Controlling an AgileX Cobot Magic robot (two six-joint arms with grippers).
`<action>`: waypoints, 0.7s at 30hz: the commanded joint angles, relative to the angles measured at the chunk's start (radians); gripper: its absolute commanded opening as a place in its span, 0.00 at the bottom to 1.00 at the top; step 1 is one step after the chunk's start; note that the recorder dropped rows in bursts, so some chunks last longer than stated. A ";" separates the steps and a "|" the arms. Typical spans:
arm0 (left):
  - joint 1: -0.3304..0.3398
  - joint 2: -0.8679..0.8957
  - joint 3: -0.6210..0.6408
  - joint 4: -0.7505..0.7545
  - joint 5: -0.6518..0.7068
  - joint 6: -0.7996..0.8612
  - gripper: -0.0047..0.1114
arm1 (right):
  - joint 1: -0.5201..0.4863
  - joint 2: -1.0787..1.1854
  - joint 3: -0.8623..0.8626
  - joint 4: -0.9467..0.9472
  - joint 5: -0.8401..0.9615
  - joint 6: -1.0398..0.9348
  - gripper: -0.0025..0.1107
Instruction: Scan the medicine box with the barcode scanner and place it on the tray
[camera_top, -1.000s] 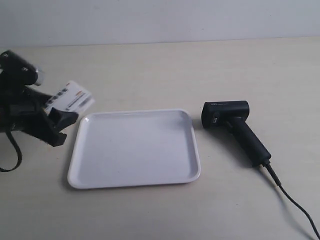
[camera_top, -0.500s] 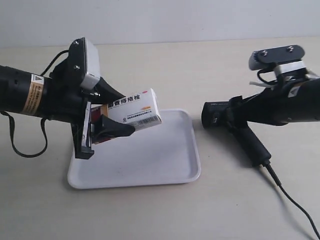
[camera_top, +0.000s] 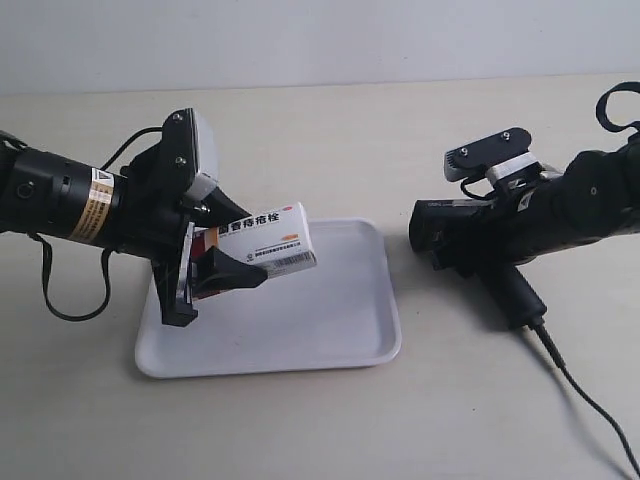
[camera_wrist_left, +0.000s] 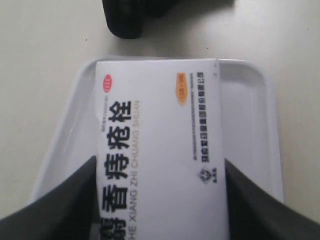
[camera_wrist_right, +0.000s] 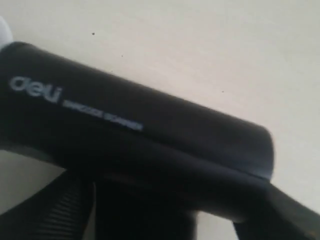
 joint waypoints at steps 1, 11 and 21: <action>-0.004 0.008 -0.006 -0.004 0.012 0.000 0.04 | 0.004 -0.007 -0.010 -0.008 -0.011 -0.055 0.36; -0.004 0.008 -0.006 0.028 0.017 -0.006 0.04 | 0.004 -0.268 -0.010 -0.093 0.290 -0.116 0.02; -0.004 0.008 -0.006 0.059 0.023 -0.014 0.04 | 0.004 -0.382 -0.008 -0.298 0.378 0.028 0.02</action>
